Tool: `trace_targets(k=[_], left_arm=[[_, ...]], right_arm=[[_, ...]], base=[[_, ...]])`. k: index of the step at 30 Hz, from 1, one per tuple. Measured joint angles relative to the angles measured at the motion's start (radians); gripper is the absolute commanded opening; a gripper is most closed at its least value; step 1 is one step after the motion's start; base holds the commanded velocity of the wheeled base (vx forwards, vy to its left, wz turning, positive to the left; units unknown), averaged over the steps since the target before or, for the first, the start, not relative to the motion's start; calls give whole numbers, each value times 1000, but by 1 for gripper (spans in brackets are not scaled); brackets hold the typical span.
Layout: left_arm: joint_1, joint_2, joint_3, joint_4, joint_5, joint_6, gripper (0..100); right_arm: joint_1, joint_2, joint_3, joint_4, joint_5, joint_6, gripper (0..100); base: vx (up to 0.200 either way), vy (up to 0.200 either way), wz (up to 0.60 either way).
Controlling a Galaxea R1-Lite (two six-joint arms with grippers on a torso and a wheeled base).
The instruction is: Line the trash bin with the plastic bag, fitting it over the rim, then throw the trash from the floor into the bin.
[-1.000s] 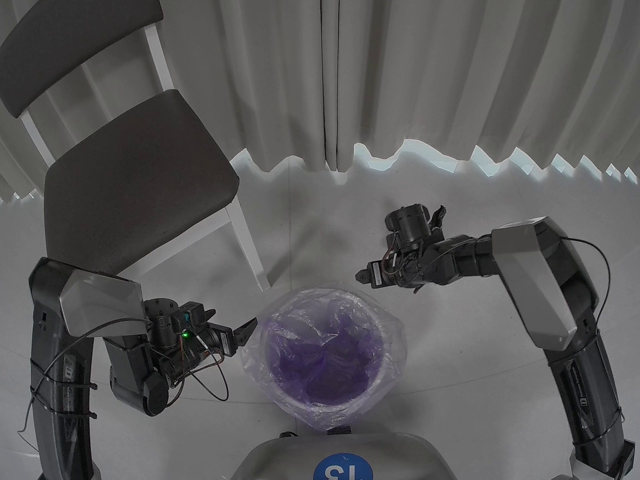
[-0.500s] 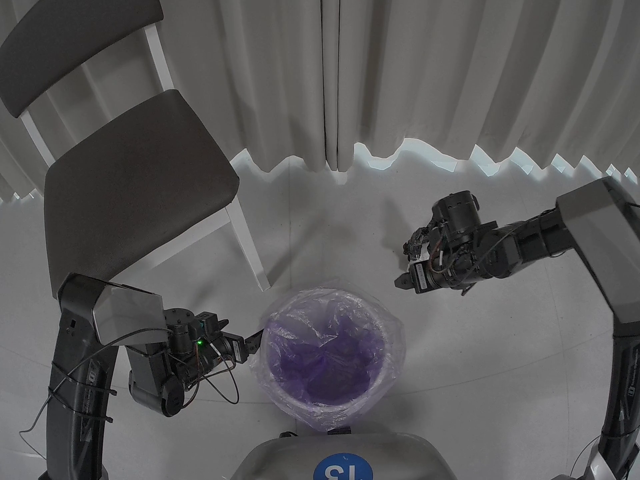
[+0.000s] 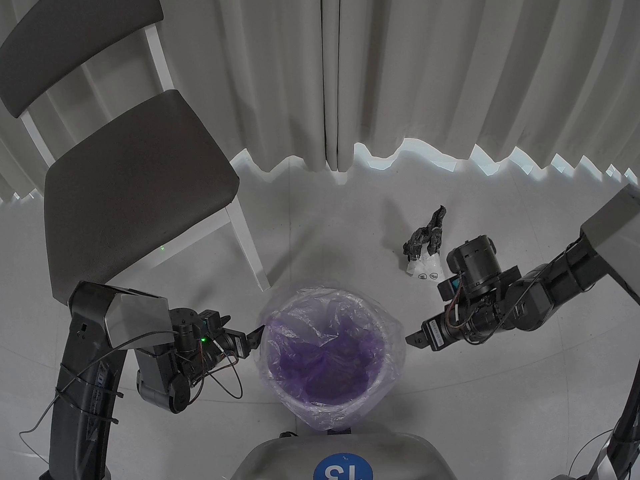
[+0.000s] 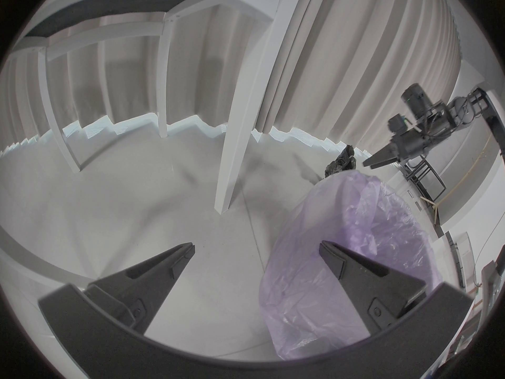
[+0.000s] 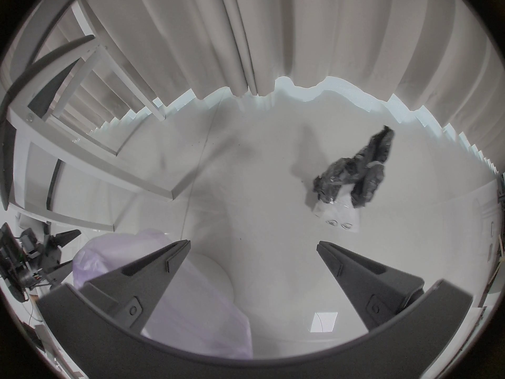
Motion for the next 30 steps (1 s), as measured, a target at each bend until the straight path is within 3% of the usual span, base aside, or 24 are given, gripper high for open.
trace_targets(k=[11, 30], left_arm=[[11, -6, 26, -3, 1, -25, 100], [36, -31, 19, -2, 4, -27, 100]], right_arm=[[44, 151, -53, -19, -3, -18, 100], [39, 394, -465, 30, -15, -27, 100]], base=[[0, 0, 0], [0, 0, 0]])
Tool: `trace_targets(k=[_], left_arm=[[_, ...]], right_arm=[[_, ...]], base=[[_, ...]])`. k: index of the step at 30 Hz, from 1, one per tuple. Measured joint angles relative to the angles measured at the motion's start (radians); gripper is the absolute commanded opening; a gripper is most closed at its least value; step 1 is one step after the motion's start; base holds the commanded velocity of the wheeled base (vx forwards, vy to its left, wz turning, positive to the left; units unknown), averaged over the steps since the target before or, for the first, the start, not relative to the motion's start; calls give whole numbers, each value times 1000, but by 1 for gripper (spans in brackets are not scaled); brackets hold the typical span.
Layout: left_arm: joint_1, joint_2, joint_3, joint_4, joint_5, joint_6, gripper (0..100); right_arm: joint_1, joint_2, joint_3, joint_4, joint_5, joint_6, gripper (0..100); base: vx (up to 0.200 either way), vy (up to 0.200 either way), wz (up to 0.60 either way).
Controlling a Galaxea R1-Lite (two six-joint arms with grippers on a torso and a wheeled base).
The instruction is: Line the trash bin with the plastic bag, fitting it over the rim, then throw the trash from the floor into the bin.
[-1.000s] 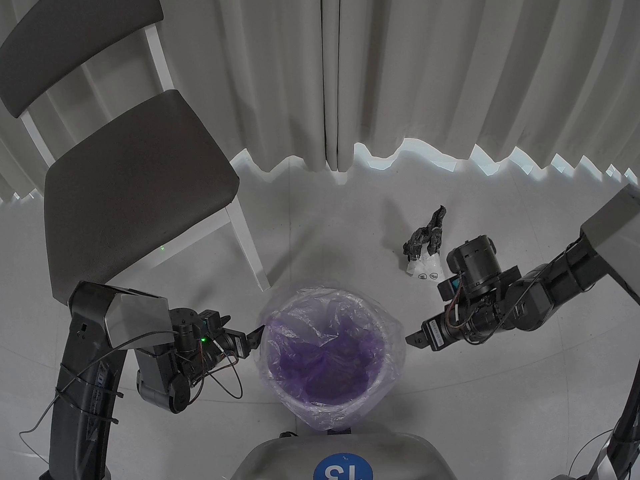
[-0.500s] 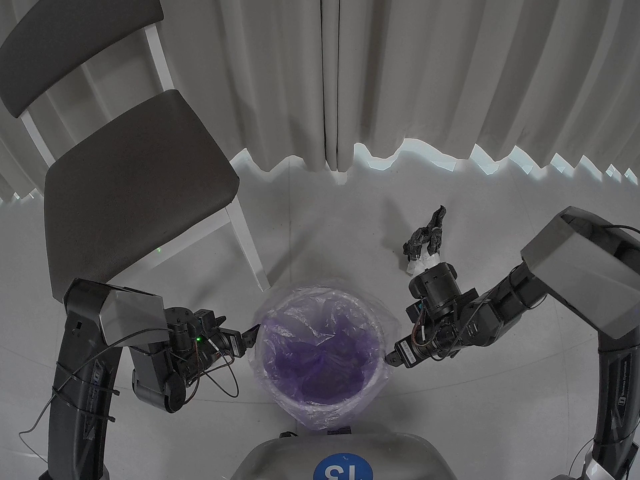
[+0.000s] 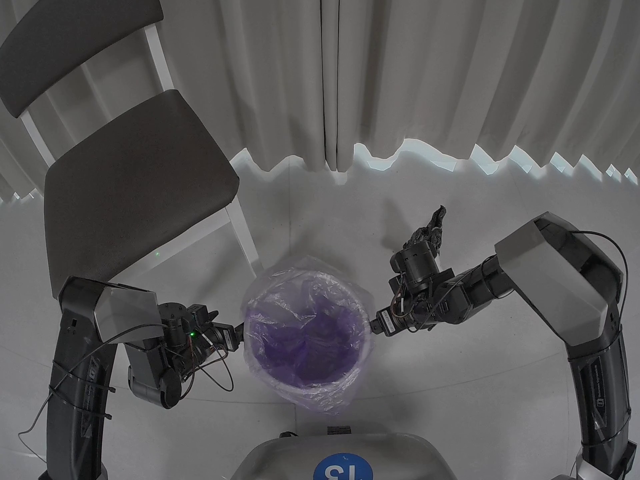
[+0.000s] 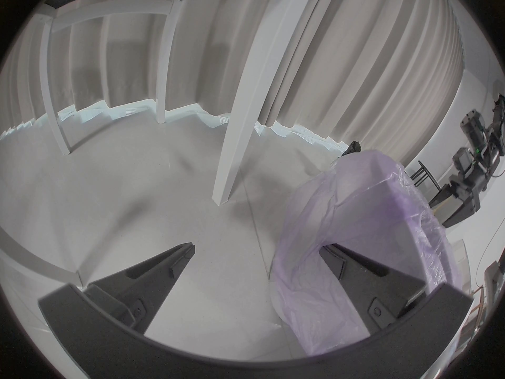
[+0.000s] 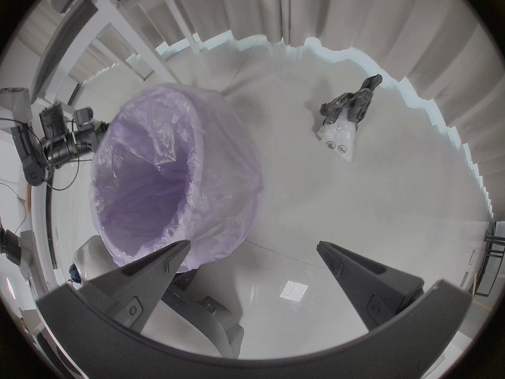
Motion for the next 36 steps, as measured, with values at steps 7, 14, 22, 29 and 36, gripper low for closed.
trace_targets(k=[7, 14, 22, 29, 36], left_arm=[[9, 6, -15, -1, 7, 7, 100], [10, 17, -19, -2, 15, 11, 100], [8, 33, -24, -2, 23, 28, 100], [0, 41, -39, 65, 28, 56, 100], [5, 29, -38, 116, 53, 128, 100]], right_arm=[[-15, 73, -96, 39, 5, 9, 100], [-11, 119, -120, 40, 6, 12, 100], [-11, 79, -81, 42, 3, 30, 100], [-14, -56, 20, 42, 2, 35, 100], [-18, -228, 152, 37, 3, 39, 100]], base=[[0, 0, 0], [0, 0, 0], [0, 0, 0], [0, 0, 0], [0, 0, 0]])
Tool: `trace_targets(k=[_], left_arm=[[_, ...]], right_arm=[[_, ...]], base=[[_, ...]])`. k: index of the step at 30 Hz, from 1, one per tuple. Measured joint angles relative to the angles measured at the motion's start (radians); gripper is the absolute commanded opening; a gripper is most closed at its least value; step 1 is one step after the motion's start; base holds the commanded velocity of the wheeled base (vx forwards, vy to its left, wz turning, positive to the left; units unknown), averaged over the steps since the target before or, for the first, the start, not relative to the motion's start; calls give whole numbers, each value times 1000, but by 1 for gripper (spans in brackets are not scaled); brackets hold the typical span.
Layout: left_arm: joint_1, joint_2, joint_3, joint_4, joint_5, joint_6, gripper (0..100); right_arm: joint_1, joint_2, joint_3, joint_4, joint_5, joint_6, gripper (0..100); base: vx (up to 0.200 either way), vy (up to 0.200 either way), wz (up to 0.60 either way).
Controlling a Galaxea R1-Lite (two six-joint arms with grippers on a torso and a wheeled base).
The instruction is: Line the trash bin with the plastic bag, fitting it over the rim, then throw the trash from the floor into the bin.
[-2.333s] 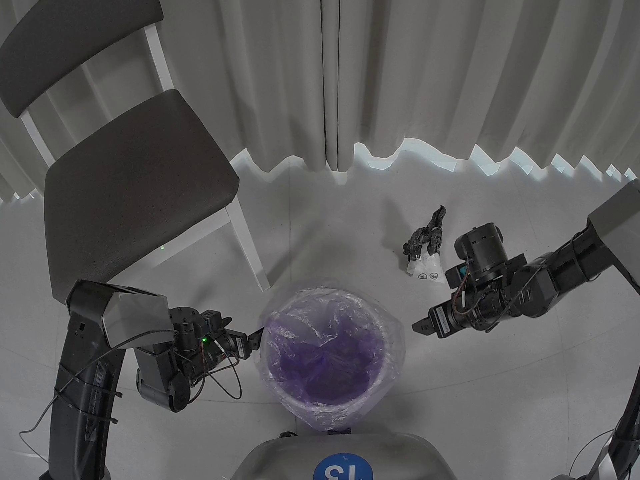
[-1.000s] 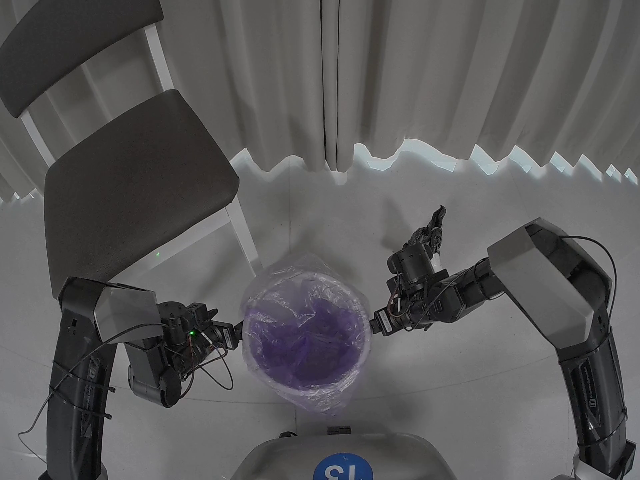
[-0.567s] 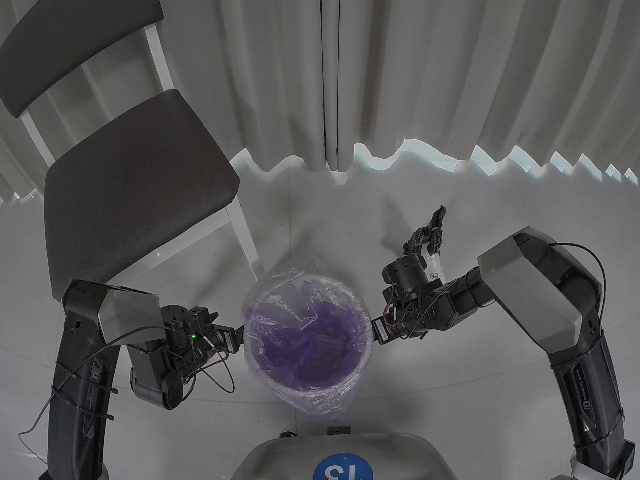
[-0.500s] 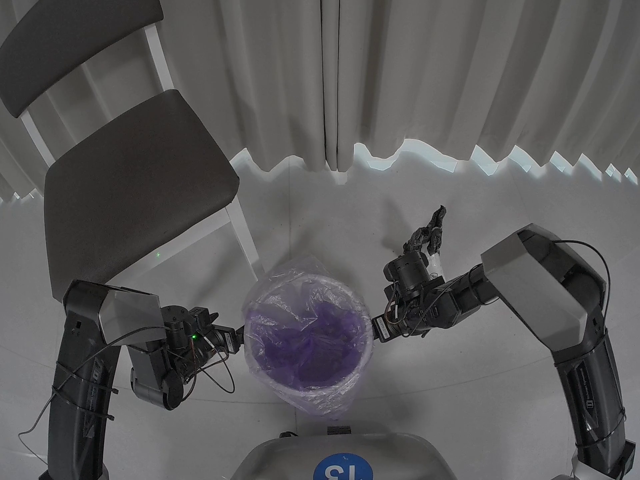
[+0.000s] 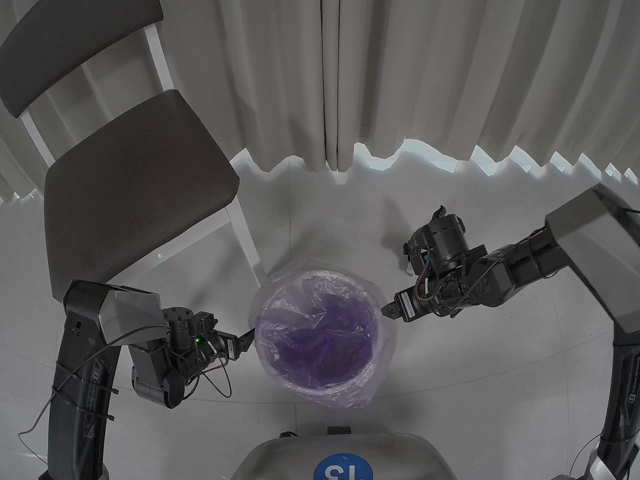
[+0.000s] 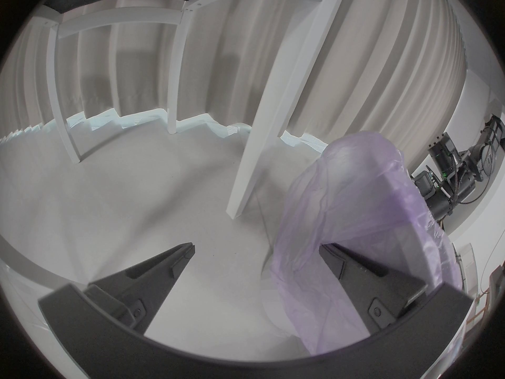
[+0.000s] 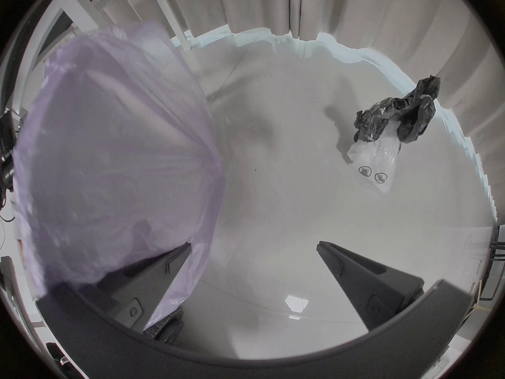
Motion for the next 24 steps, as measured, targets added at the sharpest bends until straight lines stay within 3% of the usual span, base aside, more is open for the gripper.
trace_targets(k=[8, 18, 24], left_arm=[[2, -21, 84, -109, 1, 3, 100], [-9, -82, 176, -117, -3, -21, 100], [-38, -81, 95, 18, 0, -19, 100]], right_arm=[[-30, -76, 94, -20, 3, 20, 100], [-110, -111, 169, -93, 14, 51, 100], [-134, -204, 270, -130, 17, 51, 100]], base=[[0, 0, 0], [0, 0, 0], [0, 0, 0]])
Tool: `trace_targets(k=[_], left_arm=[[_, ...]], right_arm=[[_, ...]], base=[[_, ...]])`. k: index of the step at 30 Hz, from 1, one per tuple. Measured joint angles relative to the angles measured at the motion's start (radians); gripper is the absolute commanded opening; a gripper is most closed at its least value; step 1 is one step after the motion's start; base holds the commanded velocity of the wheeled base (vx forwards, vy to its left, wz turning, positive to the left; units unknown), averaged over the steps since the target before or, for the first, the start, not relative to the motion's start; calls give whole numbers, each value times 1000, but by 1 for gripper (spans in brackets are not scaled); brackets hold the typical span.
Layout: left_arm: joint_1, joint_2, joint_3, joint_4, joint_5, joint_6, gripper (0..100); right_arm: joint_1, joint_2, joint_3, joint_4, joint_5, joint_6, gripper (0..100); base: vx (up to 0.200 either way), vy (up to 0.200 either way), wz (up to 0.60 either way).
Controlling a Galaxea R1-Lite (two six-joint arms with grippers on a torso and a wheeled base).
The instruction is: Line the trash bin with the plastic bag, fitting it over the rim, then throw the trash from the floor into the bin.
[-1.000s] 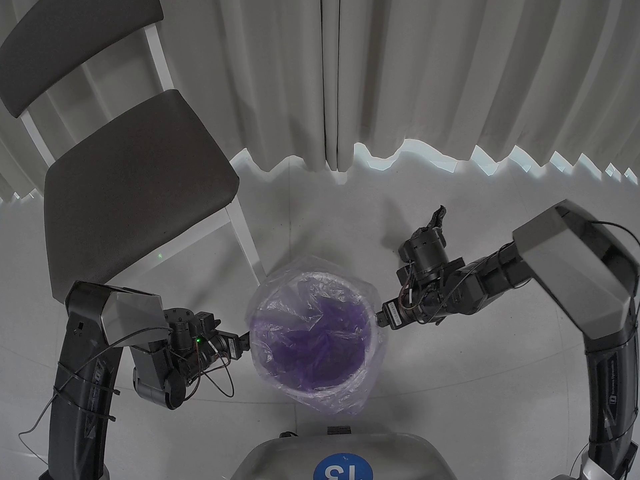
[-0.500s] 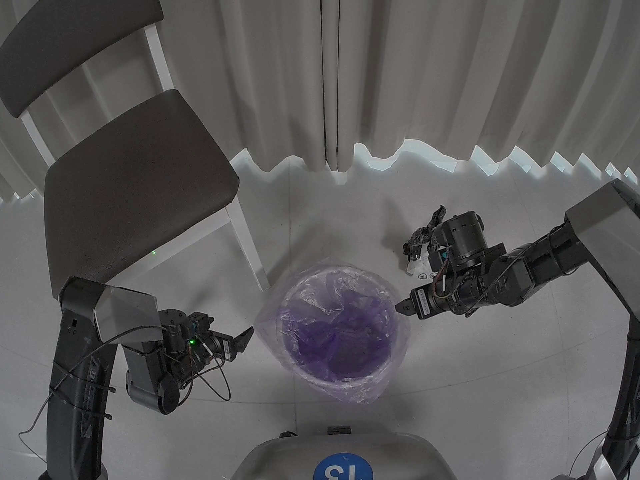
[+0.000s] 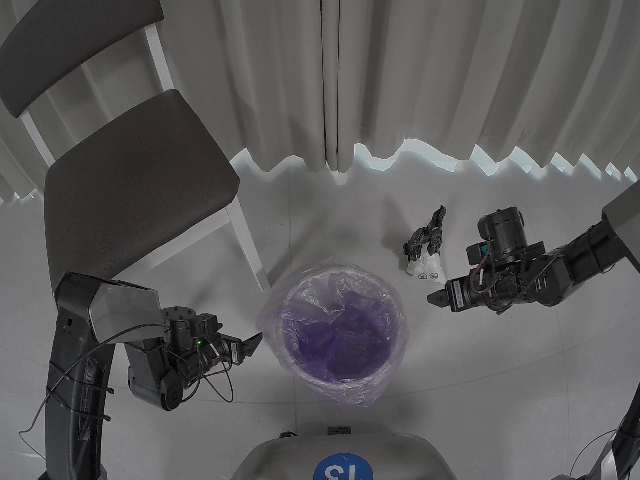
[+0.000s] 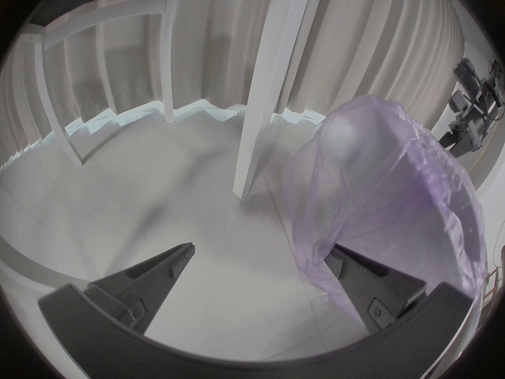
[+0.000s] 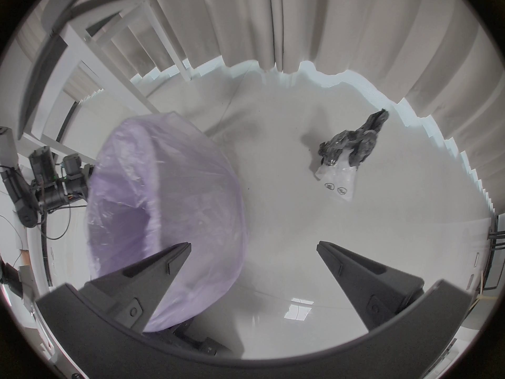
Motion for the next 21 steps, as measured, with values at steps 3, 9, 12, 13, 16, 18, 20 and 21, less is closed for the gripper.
trace_targets(k=[3, 9, 12, 13, 16, 18, 20, 21], left_arm=[[-11, 0, -77, 145, 3, 5, 100], [-27, 11, -263, 362, 9, 73, 100], [-38, 24, -335, 407, 17, 103, 100], [-41, 27, -349, 410, 19, 106, 100], [-43, 31, -362, 409, 24, 109, 100], [-37, 24, -338, 391, 25, 104, 100], [-30, 11, -295, 361, 24, 97, 100], [-25, 2, -263, 343, 24, 92, 100]], right_arm=[[-8, -56, 49, -14, 0, 0, 100], [-24, -177, 149, -31, 1, 1, 100], [-34, -227, 185, -36, 10, 18, 100], [-36, -238, 193, -36, 13, 27, 100], [-40, -263, 215, -43, 24, 49, 100], [-43, -275, 229, -57, 28, 59, 100], [-44, -281, 239, -75, 28, 68, 100], [-44, -283, 244, -86, 29, 73, 100]], base=[[0, 0, 0], [0, 0, 0], [0, 0, 0], [0, 0, 0], [0, 0, 0], [0, 0, 0], [0, 0, 0], [0, 0, 0]])
